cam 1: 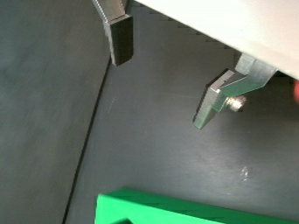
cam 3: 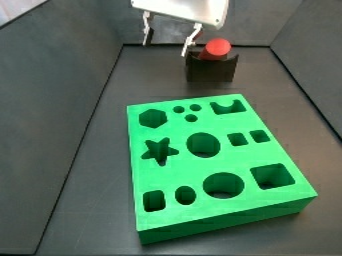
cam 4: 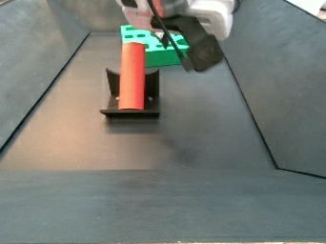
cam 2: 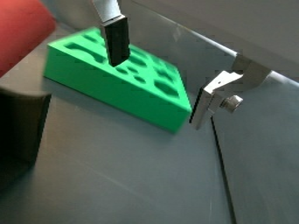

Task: Pick up the oval object. Move up. Place the oval object on the fixture. Regrasp the oval object. Move to above the board. Insert the oval object.
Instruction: Regrasp the oval object.

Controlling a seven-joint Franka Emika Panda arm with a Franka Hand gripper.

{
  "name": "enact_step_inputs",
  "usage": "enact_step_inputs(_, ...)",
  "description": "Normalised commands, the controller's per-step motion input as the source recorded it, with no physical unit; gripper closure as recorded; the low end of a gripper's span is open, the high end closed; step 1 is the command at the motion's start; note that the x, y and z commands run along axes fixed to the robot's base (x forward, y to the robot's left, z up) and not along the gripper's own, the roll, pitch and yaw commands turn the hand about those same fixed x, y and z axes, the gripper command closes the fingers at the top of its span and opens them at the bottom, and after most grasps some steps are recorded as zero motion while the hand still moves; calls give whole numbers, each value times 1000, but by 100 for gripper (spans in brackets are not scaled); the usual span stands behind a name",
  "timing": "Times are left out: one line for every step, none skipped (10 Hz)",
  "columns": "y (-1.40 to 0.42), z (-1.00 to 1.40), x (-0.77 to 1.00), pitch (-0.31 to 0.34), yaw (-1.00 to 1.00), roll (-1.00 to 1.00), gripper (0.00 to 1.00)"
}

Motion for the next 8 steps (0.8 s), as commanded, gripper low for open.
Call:
enact_step_inputs(-45, -10, -50, -217, -1000, 772, 0)
enact_step_inputs(-50, -12, -41, -244, -1000, 763, 0)
enact_step_inputs(-35, -9, -45, -271, -1000, 754, 0)
enact_step_inputs(-25, 5, -51, -297, -1000, 745, 0)
enact_step_inputs(-19, 11, -56, -321, -1000, 735, 0)
enact_step_inputs(-17, 12, -58, -349, -1000, 718, 0)
enact_step_inputs(-15, 6, -52, -367, -1000, 705, 0)
enact_step_inputs(-9, 6, -47, -381, -1000, 687, 0)
